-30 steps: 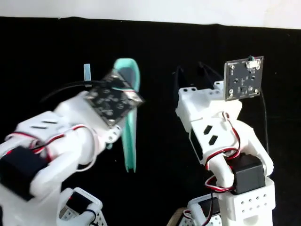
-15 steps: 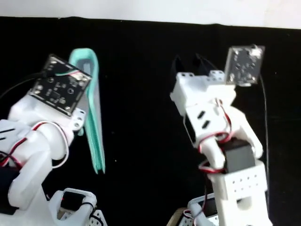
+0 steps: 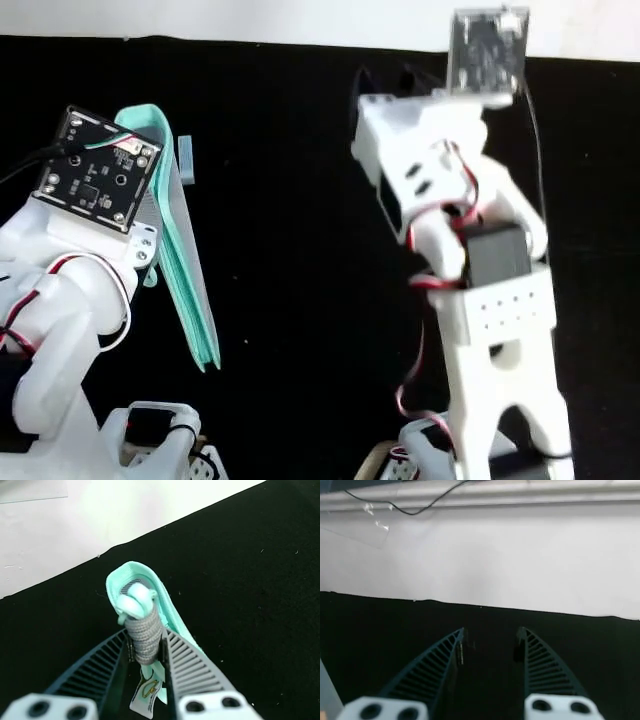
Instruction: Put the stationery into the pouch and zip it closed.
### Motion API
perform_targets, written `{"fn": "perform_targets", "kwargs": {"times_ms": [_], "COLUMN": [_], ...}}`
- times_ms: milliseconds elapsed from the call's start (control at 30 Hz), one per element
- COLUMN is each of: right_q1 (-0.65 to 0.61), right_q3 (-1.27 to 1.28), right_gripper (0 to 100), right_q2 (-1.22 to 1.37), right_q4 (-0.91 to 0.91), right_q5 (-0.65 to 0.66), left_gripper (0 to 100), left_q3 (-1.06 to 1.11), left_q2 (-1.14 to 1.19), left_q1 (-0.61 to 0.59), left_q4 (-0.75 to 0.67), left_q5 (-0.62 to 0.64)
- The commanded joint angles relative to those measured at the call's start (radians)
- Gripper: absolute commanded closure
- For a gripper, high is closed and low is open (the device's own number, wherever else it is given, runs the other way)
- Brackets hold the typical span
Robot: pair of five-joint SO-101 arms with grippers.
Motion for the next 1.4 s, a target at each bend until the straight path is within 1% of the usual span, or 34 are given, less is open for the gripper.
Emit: {"fn": "perform_targets", "kwargs": {"times_ms": [0,67,200,267,400,500,600,700,933,1033,1300,1367], "right_q1": [-0.058,-0.088,-0.101,-0.099,-0.114,-0.182,-0.260,-0.320,-0.377,-0.386,-0.409,-0.427], "right_q3": [-0.242,-0.354,-0.564,-0.657,-0.797,-0.857,-0.895,-0.931,-0.989,-1.006,-1.116,-1.147], "right_gripper": [84.3,84.3,84.3,84.3,84.3,84.3,84.3,84.3,84.3,84.3,83.6,79.7], "right_q2": [0.162,0.263,0.441,0.516,0.653,0.737,0.809,0.878,1.043,1.109,1.307,1.360], "right_q4": [0.122,0.186,0.295,0.335,0.397,0.438,0.440,0.415,0.348,0.302,0.107,0.070], "right_q5": [0.017,0.017,0.017,0.017,0.026,0.132,0.161,0.163,0.161,0.123,-0.121,-0.160], "left_gripper": [99,99,99,99,99,99,99,99,99,99,99,99], "left_q3": [-0.042,-0.042,-0.042,-0.042,-0.041,-0.035,-0.033,-0.033,-0.033,-0.033,-0.033,-0.033], "left_q2": [-0.016,-0.018,-0.018,-0.018,-0.018,-0.018,-0.018,-0.018,-0.016,-0.015,-0.016,-0.015], "left_q1": [-0.010,-0.022,-0.142,-0.180,-0.202,-0.208,-0.225,-0.249,-0.272,-0.286,-0.288,-0.288], "left_q4": [-0.006,-0.006,-0.005,-0.003,-0.003,-0.003,-0.003,-0.002,-0.005,-0.005,0.002,0.002], "left_q5": [0.009,0.009,0.011,0.011,0.011,0.011,0.009,0.008,0.008,0.009,0.009,0.009]}}
